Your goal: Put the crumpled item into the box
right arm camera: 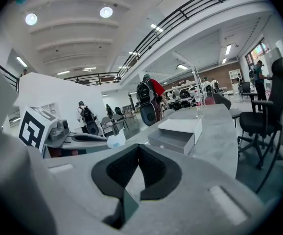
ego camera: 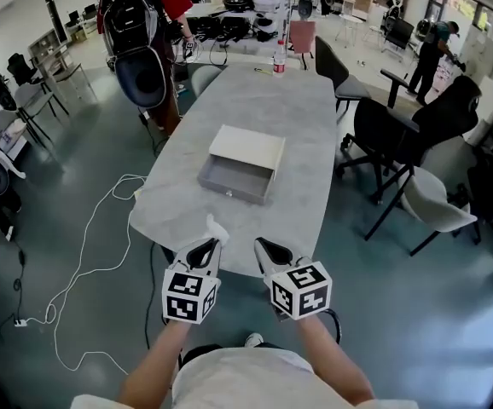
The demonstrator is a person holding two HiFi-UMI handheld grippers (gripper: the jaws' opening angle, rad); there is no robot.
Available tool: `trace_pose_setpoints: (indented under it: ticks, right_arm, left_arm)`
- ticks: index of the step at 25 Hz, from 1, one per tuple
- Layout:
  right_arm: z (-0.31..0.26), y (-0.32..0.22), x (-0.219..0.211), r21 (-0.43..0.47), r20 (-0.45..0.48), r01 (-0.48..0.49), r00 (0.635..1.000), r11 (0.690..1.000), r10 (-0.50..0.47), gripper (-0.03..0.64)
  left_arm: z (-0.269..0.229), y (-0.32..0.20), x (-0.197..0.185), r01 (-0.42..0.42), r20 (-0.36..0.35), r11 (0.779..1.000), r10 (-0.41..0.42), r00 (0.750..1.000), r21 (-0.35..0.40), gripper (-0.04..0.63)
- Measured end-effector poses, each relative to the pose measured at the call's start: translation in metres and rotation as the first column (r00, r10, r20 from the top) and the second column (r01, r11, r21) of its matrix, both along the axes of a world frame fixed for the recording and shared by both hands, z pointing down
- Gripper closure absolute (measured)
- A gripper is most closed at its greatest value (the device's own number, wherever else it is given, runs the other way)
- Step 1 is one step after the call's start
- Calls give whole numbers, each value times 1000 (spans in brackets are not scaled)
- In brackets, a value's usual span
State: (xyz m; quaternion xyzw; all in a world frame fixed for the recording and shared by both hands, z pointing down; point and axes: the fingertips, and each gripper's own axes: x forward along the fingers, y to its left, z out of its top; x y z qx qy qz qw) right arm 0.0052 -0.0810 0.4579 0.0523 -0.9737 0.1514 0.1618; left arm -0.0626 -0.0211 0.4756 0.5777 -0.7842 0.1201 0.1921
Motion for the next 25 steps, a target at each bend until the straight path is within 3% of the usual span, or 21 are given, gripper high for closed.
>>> trace_pose_setpoints:
  ticks: [13, 25]
  right_arm:
    - [2, -30, -8, -6, 13, -46, 999, 999, 46, 614]
    - [9, -79, -74, -3, -43, -190, 981, 982, 190, 614]
  left_arm:
    - [-1, -34, -20, -50, 37, 999, 51, 998, -22, 572]
    - [11, -102, -93, -225, 7, 973, 225, 974, -42, 572]
